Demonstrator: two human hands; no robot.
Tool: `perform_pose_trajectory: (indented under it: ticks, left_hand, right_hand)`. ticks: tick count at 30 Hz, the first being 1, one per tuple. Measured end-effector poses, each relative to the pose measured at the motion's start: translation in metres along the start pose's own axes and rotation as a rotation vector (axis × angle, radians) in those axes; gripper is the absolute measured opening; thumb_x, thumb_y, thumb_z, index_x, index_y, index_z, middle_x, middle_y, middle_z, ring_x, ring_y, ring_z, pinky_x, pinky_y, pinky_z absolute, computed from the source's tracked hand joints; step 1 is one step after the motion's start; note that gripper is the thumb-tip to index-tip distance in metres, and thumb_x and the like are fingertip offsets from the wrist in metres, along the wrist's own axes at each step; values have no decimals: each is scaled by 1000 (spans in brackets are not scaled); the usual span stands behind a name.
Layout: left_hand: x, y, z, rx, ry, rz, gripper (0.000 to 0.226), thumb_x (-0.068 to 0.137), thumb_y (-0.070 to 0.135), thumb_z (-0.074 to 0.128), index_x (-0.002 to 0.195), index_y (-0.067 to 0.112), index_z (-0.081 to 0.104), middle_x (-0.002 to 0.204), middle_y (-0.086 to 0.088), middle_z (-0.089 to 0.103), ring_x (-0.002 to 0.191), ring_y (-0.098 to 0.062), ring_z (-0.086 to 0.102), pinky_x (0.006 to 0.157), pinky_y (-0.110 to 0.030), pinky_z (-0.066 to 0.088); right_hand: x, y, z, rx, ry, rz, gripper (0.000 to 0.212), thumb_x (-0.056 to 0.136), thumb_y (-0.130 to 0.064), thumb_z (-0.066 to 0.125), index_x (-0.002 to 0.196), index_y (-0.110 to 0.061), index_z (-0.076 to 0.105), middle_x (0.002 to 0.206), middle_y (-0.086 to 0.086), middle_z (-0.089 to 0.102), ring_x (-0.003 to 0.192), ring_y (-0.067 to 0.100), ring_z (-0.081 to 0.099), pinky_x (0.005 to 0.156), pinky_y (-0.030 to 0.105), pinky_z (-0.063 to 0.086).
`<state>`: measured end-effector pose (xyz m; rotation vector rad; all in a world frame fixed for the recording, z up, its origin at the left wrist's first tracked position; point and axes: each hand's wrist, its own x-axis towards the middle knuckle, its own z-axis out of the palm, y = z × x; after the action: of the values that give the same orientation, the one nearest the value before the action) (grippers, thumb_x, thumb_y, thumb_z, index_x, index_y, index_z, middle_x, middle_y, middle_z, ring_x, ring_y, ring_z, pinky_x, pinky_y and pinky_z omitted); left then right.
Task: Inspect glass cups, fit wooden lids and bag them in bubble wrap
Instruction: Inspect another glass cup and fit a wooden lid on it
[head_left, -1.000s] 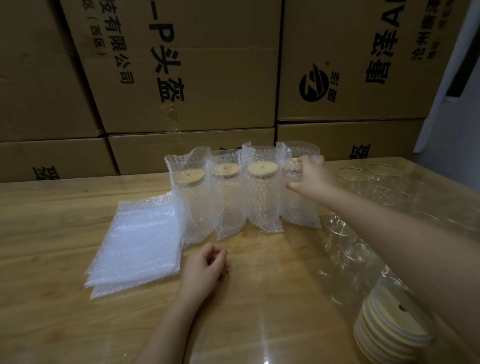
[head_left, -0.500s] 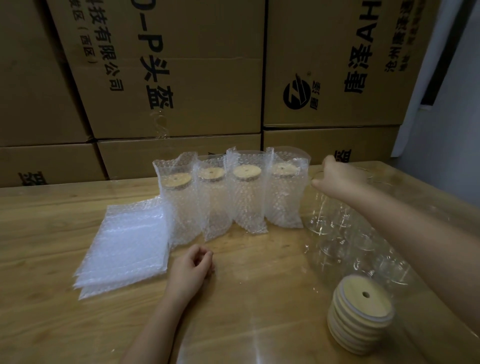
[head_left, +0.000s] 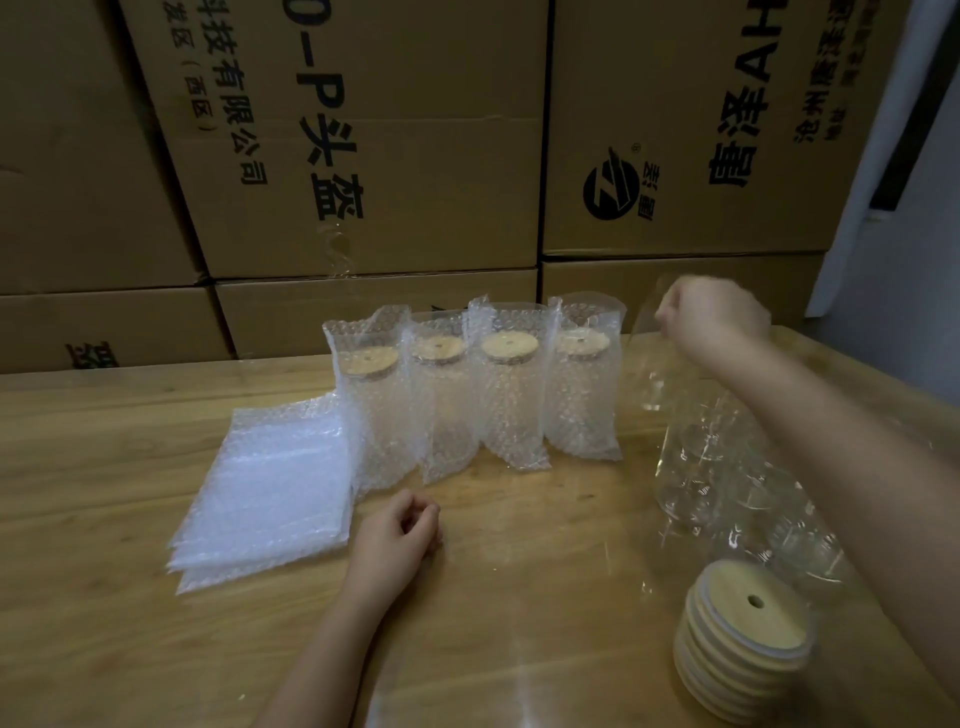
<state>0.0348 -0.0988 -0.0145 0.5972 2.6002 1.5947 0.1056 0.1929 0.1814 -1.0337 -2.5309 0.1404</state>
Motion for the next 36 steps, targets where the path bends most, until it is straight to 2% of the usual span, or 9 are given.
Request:
perform_pose_trajectory:
  ticks: [4, 9, 15, 19, 23, 25, 28, 31, 36]
  left_hand:
    - [4, -3, 0, -32, 15, -26, 16, 95, 16, 55, 79, 14, 61, 64, -1, 68, 49, -10, 57, 58, -31, 48]
    - [6, 1, 1, -58, 9, -89, 16, 95, 19, 55, 81, 14, 63, 68, -1, 70, 58, -12, 62, 58, -30, 51]
    - [-2, 8, 1, -514, 149, -164, 23, 102, 18, 44, 95, 11, 64, 87, -5, 73, 60, -11, 65, 49, -19, 50]
    - [4, 7, -5, -765, 154, -206, 35, 104, 37, 29, 121, 20, 54, 107, -3, 69, 75, -16, 67, 53, -25, 53]
    - [4, 0, 1, -488, 56, -82, 45, 90, 43, 57, 131, 29, 45, 125, -1, 60, 101, -14, 64, 82, -33, 55]
    - [1, -4, 4, -424, -2, 25, 60, 86, 27, 70, 135, 34, 38, 124, 12, 56, 98, 0, 63, 80, -22, 54]
    - [0, -3, 1, -506, -3, -2, 71, 79, 19, 72, 139, 33, 36, 126, 12, 57, 92, -2, 66, 74, -30, 56]
    - [2, -2, -4, -617, -8, -25, 57, 74, 35, 72, 125, 36, 47, 126, 6, 59, 91, -10, 69, 64, -29, 56]
    - [7, -1, -1, -704, -71, -70, 59, 82, 43, 69, 133, 32, 40, 132, -8, 55, 88, -28, 72, 51, -28, 54]
  right_hand:
    - [-27, -10, -38, 134, 481, -121, 18, 98, -20, 50, 109, -9, 60, 103, 19, 61, 93, 36, 58, 74, 39, 43]
    - [-73, -34, -49, 650, 867, -377, 20, 97, -19, 51, 103, -4, 63, 97, 5, 61, 89, 8, 49, 72, 1, 32]
    - [-143, -79, 42, 979, 571, -428, 19, 94, -15, 47, 99, -1, 59, 98, 7, 59, 90, 16, 57, 73, 14, 46]
    - [-176, -82, 116, 1170, 343, -404, 10, 91, 9, 49, 97, 6, 56, 120, 12, 41, 104, -14, 46, 86, 2, 39]
    - [-178, -70, 156, 1264, 253, -253, 15, 91, 11, 39, 99, 15, 51, 128, 24, 38, 100, -19, 46, 87, 2, 37]
    - [-173, -65, 164, 1259, 269, -170, 16, 93, 3, 40, 99, 13, 52, 129, 26, 40, 104, -26, 40, 86, -2, 32]
    - [-169, -64, 169, 1295, 196, -68, 10, 98, -9, 39, 100, -10, 49, 132, 16, 43, 111, -7, 46, 86, 2, 35]
    - [-168, -68, 174, 1418, 34, 7, 14, 103, -17, 36, 96, -27, 43, 131, 3, 46, 115, 20, 53, 101, 32, 43]
    - [-164, -69, 179, 1490, -84, 35, 12, 98, -36, 35, 99, -32, 46, 118, -17, 54, 112, 11, 56, 104, 34, 41]
